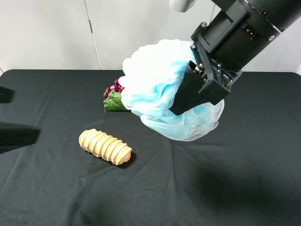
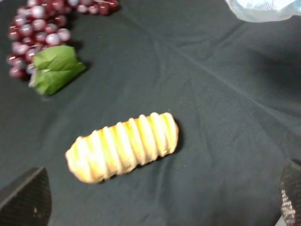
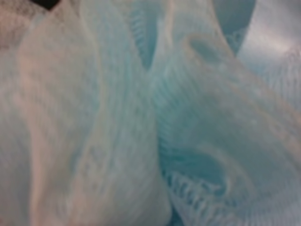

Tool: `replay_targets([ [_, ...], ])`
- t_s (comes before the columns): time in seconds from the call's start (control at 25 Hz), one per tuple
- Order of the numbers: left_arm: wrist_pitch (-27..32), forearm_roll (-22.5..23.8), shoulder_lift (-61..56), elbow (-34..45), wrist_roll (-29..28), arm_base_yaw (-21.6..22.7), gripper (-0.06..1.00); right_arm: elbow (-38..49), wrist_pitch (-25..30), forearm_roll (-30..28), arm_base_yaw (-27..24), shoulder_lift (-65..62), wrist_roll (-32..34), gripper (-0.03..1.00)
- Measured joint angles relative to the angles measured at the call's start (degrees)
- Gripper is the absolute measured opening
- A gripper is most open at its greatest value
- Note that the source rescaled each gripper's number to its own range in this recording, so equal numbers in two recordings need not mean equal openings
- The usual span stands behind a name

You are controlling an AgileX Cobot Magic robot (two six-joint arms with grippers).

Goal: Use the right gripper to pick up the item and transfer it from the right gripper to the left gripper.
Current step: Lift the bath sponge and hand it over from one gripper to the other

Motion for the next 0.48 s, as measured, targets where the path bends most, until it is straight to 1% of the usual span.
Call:
replay_targets([
  [0.08,-2.44,-1.01,4.08,0.00,1.62,-3.70,0.95,0.00,0.00,0.13,0.00,0.00,-0.12,0.11],
  [0.16,-4.78,-3.21,7.77,0.00,3.29,-6.82,0.95,0.00,0.00,0.13,0.00,0.00,-0.12,0.11],
  [0.32,-12.02,-10.20,14.51,0.00,5.31,-12.56,0.95,0.00,0.00,0.13,0.00,0.00,-0.18,0.11],
  [0.4,-15.39,-13.63,17.38,0.00,8.23,-15.31,0.95,0.00,-0.06,0.13,0.00,0.00,-0.18,0.11],
  [0.48,-17.13,-16.09,19.90,-0.48,11.92,-17.68,0.95,0.00,-0.06,0.13,0.00,0.00,-0.18,0.11],
])
